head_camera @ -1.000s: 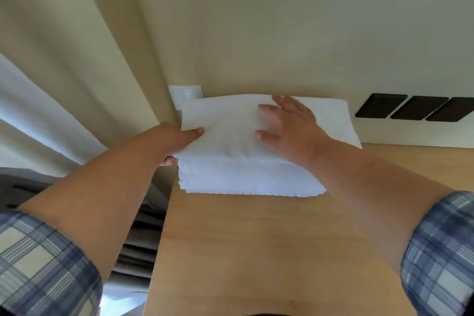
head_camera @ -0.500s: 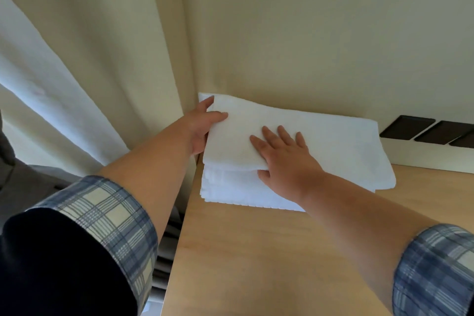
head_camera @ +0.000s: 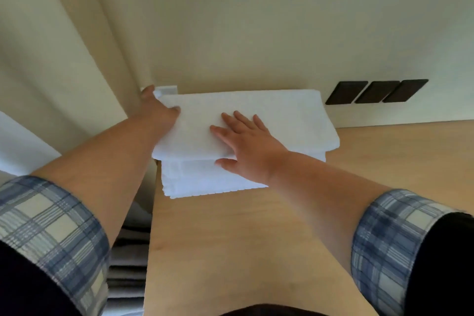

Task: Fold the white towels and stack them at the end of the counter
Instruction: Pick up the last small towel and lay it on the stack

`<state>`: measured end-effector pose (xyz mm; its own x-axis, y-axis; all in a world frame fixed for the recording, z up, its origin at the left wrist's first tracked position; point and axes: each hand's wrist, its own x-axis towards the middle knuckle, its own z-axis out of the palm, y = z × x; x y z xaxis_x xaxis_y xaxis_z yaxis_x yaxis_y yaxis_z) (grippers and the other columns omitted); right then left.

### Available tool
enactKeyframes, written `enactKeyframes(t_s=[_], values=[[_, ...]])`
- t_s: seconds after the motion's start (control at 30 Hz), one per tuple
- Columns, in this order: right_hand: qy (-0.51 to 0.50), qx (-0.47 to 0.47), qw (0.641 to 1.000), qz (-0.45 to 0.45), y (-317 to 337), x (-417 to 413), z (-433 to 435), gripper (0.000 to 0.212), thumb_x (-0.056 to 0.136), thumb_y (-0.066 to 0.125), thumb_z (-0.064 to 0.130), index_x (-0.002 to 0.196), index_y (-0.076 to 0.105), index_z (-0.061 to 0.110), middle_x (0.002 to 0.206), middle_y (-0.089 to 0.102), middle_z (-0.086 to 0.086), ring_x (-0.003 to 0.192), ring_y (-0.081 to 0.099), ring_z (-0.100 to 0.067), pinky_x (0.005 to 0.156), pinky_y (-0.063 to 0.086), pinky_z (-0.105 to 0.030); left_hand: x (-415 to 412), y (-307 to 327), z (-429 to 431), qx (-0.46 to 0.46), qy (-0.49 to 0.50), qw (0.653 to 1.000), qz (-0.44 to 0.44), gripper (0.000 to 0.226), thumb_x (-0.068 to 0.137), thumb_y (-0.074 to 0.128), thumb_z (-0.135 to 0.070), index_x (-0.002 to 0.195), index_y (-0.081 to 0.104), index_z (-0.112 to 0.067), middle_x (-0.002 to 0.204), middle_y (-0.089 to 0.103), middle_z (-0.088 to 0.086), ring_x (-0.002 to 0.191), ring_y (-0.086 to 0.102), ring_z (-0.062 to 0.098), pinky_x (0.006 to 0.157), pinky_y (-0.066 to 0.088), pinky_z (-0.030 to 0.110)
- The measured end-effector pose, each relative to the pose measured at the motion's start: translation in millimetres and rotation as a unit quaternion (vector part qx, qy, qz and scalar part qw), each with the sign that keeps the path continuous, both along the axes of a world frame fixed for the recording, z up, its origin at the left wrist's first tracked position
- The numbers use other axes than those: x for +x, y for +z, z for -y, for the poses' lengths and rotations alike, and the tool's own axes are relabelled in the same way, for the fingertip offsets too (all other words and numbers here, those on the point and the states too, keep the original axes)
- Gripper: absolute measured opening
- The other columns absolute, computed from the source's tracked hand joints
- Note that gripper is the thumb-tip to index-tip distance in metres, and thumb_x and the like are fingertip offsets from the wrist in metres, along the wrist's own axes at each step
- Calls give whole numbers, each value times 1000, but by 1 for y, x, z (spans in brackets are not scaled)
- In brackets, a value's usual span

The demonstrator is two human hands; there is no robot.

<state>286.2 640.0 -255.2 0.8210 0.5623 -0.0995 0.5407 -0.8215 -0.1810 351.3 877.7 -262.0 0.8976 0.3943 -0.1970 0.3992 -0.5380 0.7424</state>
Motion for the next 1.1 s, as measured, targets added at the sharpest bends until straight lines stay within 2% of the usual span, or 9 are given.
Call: enactKeyframes(t_s=[0.1, 0.2, 0.37, 0.5, 0.6, 0.67, 0.73, 0.8, 1.1], values=[[-85, -7, 996, 14, -3, 0, 52, 85, 90, 57, 60, 157, 12, 36, 167, 0, 2, 153, -6, -19, 123, -6, -49, -4, -7, 7, 5, 27, 1000, -3, 84, 85, 71, -48, 152, 26, -26, 147, 43, 10, 124, 49, 35, 91, 39, 34], [-155, -13, 988, 8, -15, -1, 97, 82, 91, 55, 56, 157, 10, 37, 167, 3, 1, 153, -4, -21, 122, -4, -51, -5, -5, 4, 52, 28, 998, 25, 74, 83, 74, -41, 144, 36, -27, 142, 46, 11, 124, 49, 37, 103, 40, 41], [-224, 15, 974, 36, -26, -2, 121, 64, 97, 49, 39, 154, 21, 38, 166, 13, 2, 153, 6, -23, 121, 6, -56, -6, 8, -7, 81, 29, 994, 60, 66, 85, 74, -33, 140, 40, -22, 141, 47, 12, 120, 51, 37, 100, 40, 39], [-234, 87, 968, 38, -26, -5, 131, 53, 100, 44, 15, 151, 39, 27, 160, 31, -2, 148, 21, -25, 119, 19, -38, -22, 3, -4, 138, 15, 989, -40, 79, 89, 68, -40, 150, 25, -15, 148, 38, 19, 128, 44, 45, 106, 39, 47], [-215, 89, 970, 77, -21, -11, 140, 47, 99, 45, 16, 146, 48, 22, 152, 45, -1, 142, 31, -23, 116, 24, -33, -42, 8, 21, 300, -54, 952, 30, 77, 90, 59, -52, 151, 25, -21, 150, 34, 19, 133, 37, 44, 108, 35, 55], [-202, 64, 975, 68, -20, -16, 144, 50, 98, 47, 23, 148, 46, 23, 153, 42, 0, 142, 29, -24, 116, 25, -34, -62, 5, 51, 320, -224, 913, 118, 78, 89, 55, -61, 153, 26, -25, 156, 31, 12, 142, 29, 35, 115, 26, 50], [-195, 52, 977, 70, -21, -20, 147, 51, 98, 47, 26, 149, 45, 24, 154, 41, 0, 140, 30, -26, 115, 25, -34, -79, -6, 76, 379, -384, 835, 109, 90, 84, 52, -70, 156, 12, -33, 164, 16, 4, 149, 13, 25, 120, 14, 46], [-197, 55, 975, 86, -22, -22, 151, 48, 99, 46, 24, 147, 47, 26, 152, 44, 3, 136, 33, -25, 112, 28, -31, -84, -16, 86, 425, -421, 797, 77, 95, 84, 52, -70, 156, -3, -38, 166, 0, 1, 152, -1, 22, 122, 5, 46], [-236, 122, 957, 118, -27, -26, 160, 46, 97, 46, 17, 143, 54, 17, 145, 54, 2, 135, 37, -21, 109, 24, -20, -81, -12, 104, 414, -412, 802, 125, 54, 105, 30, -33, 157, 14, -32, 165, 12, 2, 151, 9, 25, 122, 10, 44]])
